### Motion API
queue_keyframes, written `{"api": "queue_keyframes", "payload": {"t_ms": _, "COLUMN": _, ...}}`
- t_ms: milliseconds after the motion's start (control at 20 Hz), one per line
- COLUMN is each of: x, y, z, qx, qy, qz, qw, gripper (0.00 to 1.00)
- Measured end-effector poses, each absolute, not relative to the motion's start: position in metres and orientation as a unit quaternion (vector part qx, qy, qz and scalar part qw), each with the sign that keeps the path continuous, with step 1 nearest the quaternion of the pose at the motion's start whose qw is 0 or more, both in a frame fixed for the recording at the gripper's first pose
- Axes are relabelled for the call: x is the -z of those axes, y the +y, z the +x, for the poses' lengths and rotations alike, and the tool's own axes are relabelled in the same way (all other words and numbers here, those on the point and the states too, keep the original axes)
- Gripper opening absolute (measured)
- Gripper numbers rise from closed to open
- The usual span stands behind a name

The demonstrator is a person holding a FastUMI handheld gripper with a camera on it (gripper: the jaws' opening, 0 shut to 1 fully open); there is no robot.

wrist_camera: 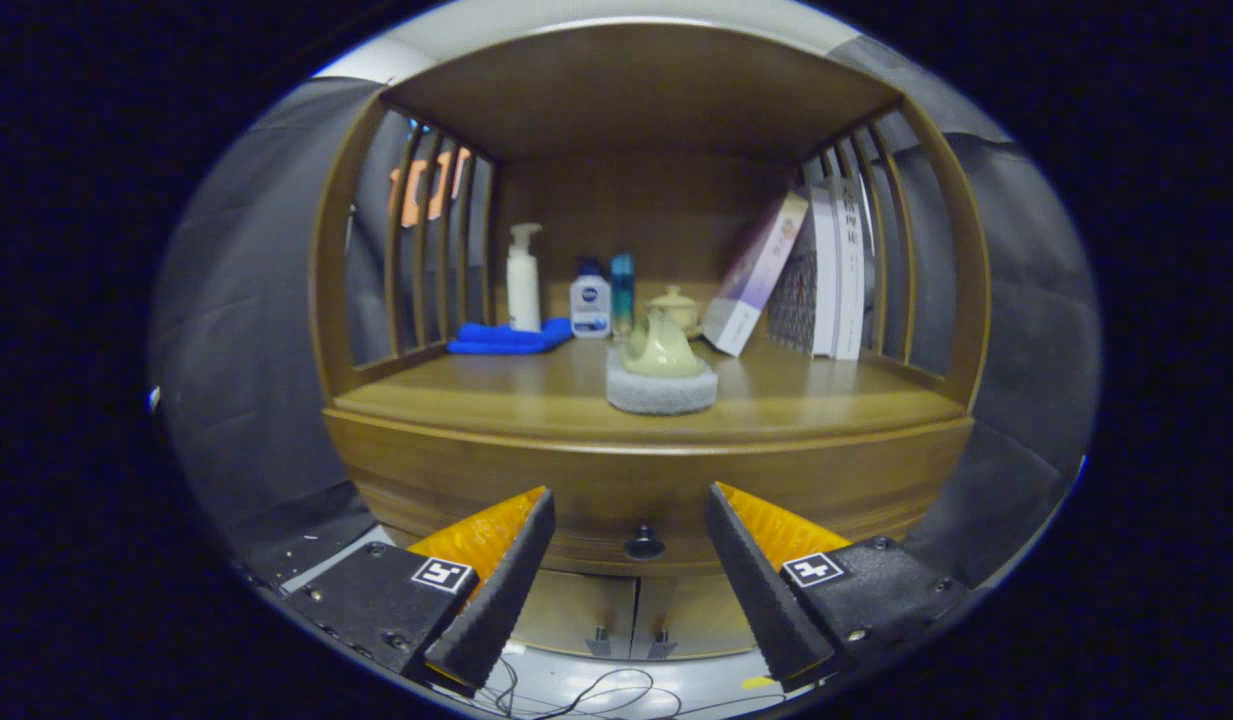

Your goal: Pull open the drawer, take out the items inside it, and place them on the countertop above the cabinet.

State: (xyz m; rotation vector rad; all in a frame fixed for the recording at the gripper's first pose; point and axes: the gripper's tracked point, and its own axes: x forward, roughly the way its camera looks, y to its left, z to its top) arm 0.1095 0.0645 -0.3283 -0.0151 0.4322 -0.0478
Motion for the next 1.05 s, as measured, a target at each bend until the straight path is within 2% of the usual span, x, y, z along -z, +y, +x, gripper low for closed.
{"api": "queue_keyframes", "payload": {"t_ms": 250, "x": 0.243, "y": 0.084, "z": 0.061, "qx": -0.024, "qy": 0.168, "qz": -0.006, "qw": 0.985, "gripper": 0.98}}
{"api": "queue_keyframes", "payload": {"t_ms": 550, "x": 0.145, "y": 0.075, "z": 0.009, "qx": -0.044, "qy": 0.114, "qz": 0.017, "qw": 0.992, "gripper": 0.98}}
{"api": "queue_keyframes", "payload": {"t_ms": 1050, "x": 0.065, "y": 0.023, "z": -0.051, "qx": -0.033, "qy": 0.085, "qz": 0.021, "qw": 0.996, "gripper": 0.99}}
